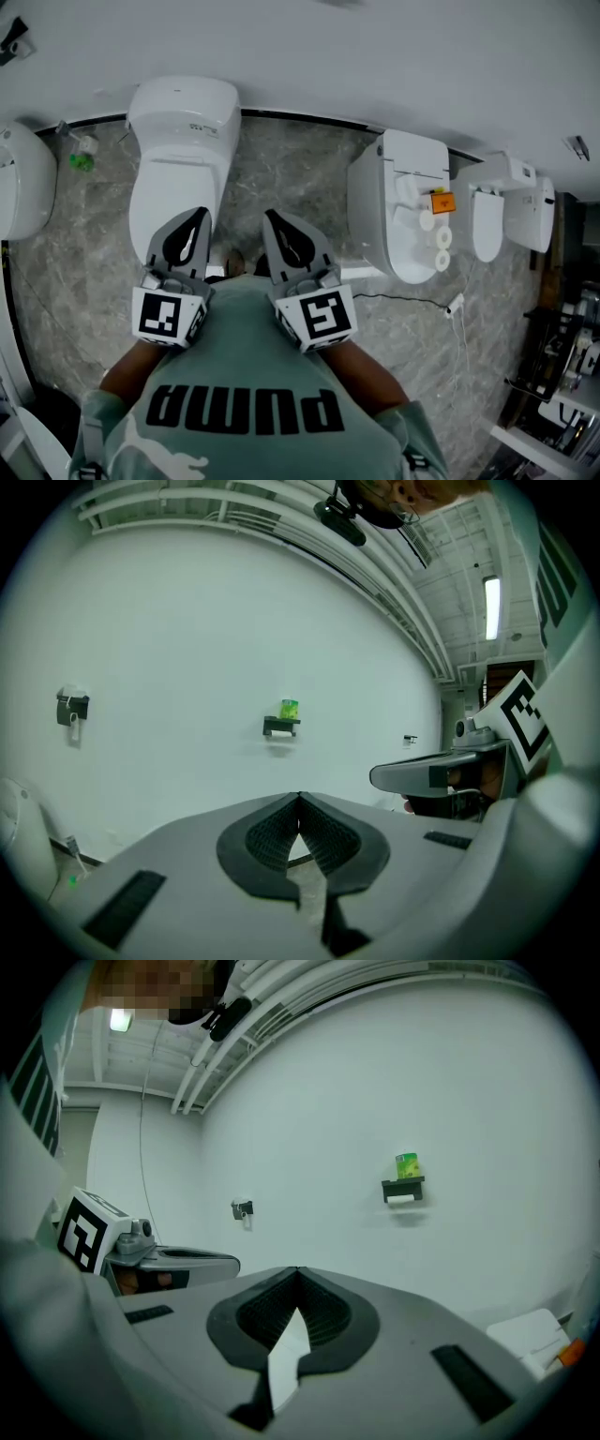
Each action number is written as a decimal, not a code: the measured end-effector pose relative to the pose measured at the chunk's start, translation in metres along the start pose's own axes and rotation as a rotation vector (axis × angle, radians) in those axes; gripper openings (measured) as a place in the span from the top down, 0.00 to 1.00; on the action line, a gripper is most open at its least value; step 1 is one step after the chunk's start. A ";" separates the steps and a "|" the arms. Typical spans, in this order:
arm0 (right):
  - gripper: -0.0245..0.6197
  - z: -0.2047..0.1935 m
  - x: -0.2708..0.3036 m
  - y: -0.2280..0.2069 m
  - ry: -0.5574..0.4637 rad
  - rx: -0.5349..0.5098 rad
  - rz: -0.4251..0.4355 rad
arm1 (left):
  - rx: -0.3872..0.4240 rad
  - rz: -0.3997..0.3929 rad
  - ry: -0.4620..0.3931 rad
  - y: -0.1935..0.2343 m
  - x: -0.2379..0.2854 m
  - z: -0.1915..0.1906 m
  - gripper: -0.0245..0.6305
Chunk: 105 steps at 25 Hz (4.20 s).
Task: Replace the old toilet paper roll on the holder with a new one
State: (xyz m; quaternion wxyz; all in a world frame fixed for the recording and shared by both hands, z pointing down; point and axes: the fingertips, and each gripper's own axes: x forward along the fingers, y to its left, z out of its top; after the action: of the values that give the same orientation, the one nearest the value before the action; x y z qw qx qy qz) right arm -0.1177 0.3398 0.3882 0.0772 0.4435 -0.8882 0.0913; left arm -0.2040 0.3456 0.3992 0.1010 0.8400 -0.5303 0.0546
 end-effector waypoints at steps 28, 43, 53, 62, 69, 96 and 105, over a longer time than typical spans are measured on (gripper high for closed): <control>0.96 0.052 0.050 -0.120 -0.073 -0.005 0.135 | 0.054 0.132 0.008 -0.014 0.120 0.049 0.96; 0.96 0.055 0.033 -0.196 -0.118 0.041 0.169 | 0.075 0.188 0.040 -0.069 0.174 0.044 0.96; 0.96 0.051 0.039 -0.223 -0.094 0.095 0.159 | 0.088 0.181 0.072 -0.076 0.199 0.045 0.96; 0.96 0.054 0.053 -0.238 -0.078 0.079 0.078 | 0.086 0.085 0.076 -0.070 0.229 0.050 0.96; 0.96 0.058 0.080 -0.242 -0.050 0.063 0.032 | 0.059 0.041 0.081 -0.045 0.250 0.055 0.96; 0.96 0.095 0.197 -0.232 0.013 -0.051 -0.199 | -0.001 -0.208 -0.003 0.065 0.321 0.091 0.96; 0.96 0.098 0.226 -0.212 0.033 -0.085 -0.219 | -0.030 -0.242 -0.002 0.099 0.323 0.088 0.96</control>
State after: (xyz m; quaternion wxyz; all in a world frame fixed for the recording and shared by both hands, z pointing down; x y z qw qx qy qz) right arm -0.0875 0.0167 0.3621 0.1201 0.5327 -0.8361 0.0521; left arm -0.1549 -0.0003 0.3886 0.1190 0.8963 -0.4260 0.0331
